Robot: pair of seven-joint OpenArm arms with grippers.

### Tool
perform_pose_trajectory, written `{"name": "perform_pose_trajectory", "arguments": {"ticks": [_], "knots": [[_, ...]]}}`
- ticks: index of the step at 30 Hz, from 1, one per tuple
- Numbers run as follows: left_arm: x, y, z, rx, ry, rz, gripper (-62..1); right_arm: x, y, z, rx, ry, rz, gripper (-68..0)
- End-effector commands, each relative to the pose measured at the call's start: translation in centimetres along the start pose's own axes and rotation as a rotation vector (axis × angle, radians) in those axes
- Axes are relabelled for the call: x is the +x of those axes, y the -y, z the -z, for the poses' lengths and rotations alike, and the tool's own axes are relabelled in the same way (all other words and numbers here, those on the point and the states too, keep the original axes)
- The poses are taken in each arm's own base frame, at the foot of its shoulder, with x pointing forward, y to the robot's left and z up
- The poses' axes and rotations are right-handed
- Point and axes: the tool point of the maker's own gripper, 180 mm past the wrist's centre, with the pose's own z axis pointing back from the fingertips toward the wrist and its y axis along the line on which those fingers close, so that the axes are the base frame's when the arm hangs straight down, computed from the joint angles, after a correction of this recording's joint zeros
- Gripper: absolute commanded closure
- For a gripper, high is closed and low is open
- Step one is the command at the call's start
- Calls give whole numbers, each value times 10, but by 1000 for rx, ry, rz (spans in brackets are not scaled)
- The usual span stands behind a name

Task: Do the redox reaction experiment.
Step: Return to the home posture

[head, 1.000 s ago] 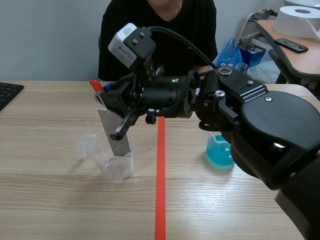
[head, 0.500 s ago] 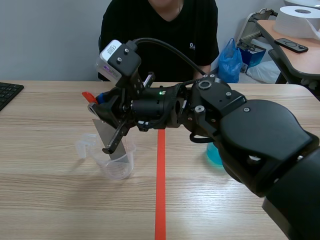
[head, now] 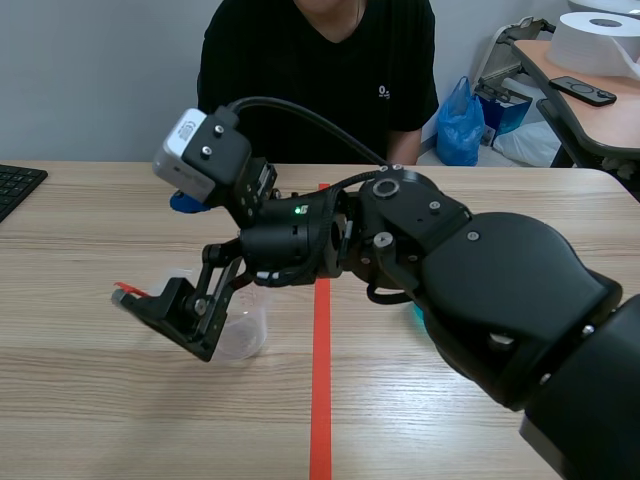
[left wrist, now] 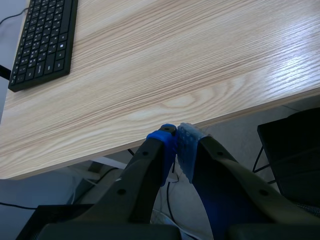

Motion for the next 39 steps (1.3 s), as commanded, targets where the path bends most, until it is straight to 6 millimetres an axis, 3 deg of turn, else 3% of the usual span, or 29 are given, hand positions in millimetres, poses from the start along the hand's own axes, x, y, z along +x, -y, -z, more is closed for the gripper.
{"name": "perform_pose_trajectory", "arguments": {"ticks": [1,5,10,13,26,33,35,39], "knots": [[5,-4,-1,8,19,7,-42,13,1,1,4,43,-1,-679],[5,-4,-1,8,19,8,-42,12,-9,0,29,50,20,-679],[5,-4,-1,8,20,7,-42,22,-23,-23,36,94,28,-679],[6,-4,-1,8,22,8,-42,26,-40,-42,54,89,0,-679],[5,-4,-3,0,16,14,-42,36,-54,-150,-166,32,79,-679],[7,0,-13,-34,5,35,-48,38,-65,-184,-242,-22,142,-679],[13,2,-17,-52,9,49,-111,36,-69,-190,-259,-42,160,-679],[23,8,-25,-103,10,90,-318,28,-72,-202,-319,-87,197,-679]]}}
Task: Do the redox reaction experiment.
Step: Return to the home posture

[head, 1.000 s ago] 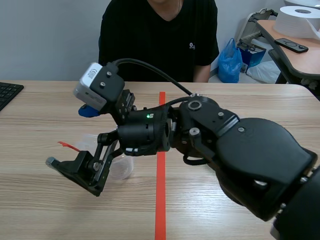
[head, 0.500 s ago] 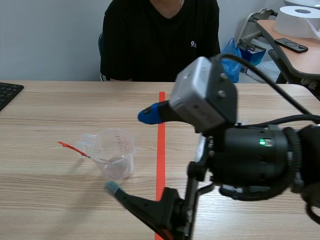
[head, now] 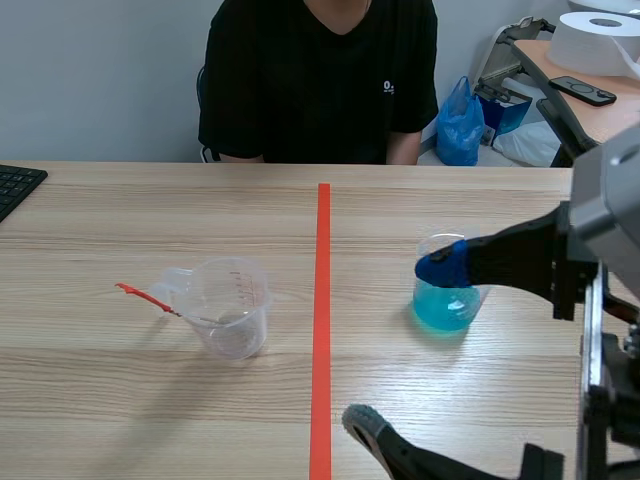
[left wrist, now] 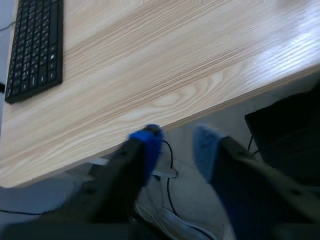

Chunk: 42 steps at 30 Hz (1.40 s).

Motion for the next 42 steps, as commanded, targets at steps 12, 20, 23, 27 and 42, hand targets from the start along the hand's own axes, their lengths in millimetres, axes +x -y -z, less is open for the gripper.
{"name": "perform_pose_trajectory", "arguments": {"ticks": [12,20,23,27,42], "knots": [[49,28,-20,-139,100,29,-562,-9,26,-23,-151,-53,0,-679],[77,68,-16,-233,174,-44,-623,-9,40,-37,-214,-77,-21,-679],[81,72,-16,-224,181,-63,-623,-6,48,-40,-239,-72,-13,-679],[82,74,-17,-200,178,-85,-623,2,59,-45,-272,-49,-8,-679],[88,73,-18,-189,208,-98,-623,16,82,-59,-336,-37,-59,-679]]}}
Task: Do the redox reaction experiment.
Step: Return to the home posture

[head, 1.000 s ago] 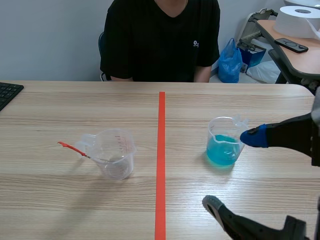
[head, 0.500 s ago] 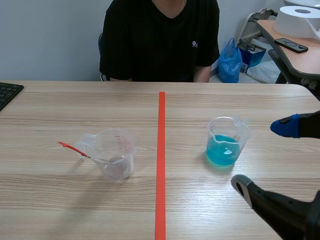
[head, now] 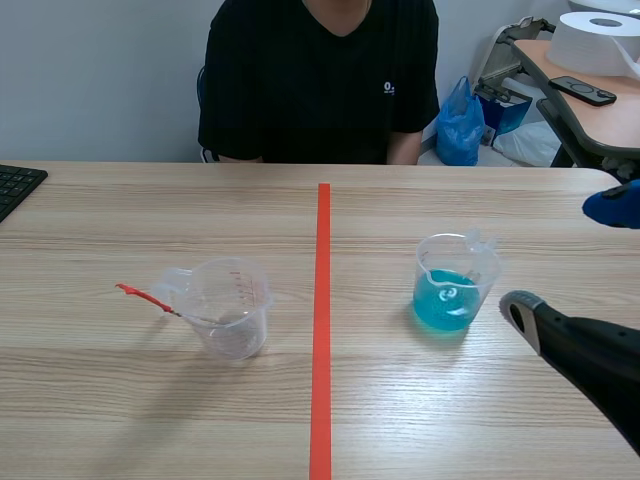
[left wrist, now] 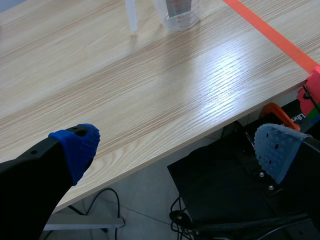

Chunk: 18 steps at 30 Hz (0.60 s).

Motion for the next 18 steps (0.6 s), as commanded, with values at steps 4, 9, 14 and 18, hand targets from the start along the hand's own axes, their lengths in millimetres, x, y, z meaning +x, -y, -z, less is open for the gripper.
{"name": "perform_pose_trajectory", "arguments": {"ticks": [4,9,14,18], "knots": [[6,-2,1,7,25,6,-623,15,0,1,3,50,-11,-679],[13,-1,6,-4,49,4,-623,15,0,1,3,51,-10,-679],[32,-5,16,-6,110,-4,-623,15,0,1,3,51,-10,-679],[41,-6,24,-19,119,-2,-623,15,0,1,3,50,-11,-679]]}}
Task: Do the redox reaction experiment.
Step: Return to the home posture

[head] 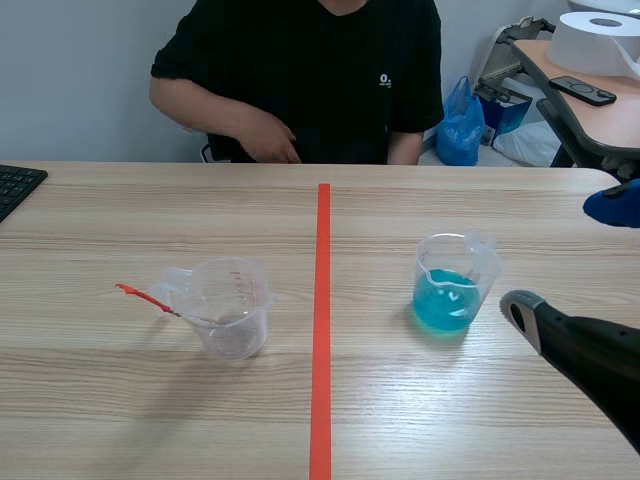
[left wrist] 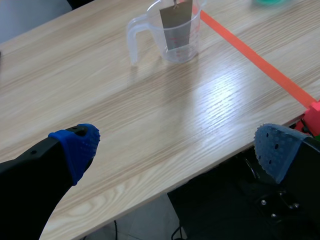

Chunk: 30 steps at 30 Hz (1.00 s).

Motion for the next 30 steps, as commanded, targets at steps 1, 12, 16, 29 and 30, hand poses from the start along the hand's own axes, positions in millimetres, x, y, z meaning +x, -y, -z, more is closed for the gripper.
{"name": "perform_pose_trajectory", "arguments": {"ticks": [1,12,16,29,30], "knots": [[9,0,4,-3,30,3,-623,15,0,1,3,51,-11,-679],[15,1,19,-60,33,-53,-623,14,0,1,3,43,-11,-679],[5,2,19,-61,-19,-52,-623,14,0,1,3,43,-11,-679],[6,-2,19,-34,-17,-72,-623,14,0,1,3,41,-11,-679],[6,0,19,-43,-16,-72,-623,13,0,1,2,40,-11,-679]]}}
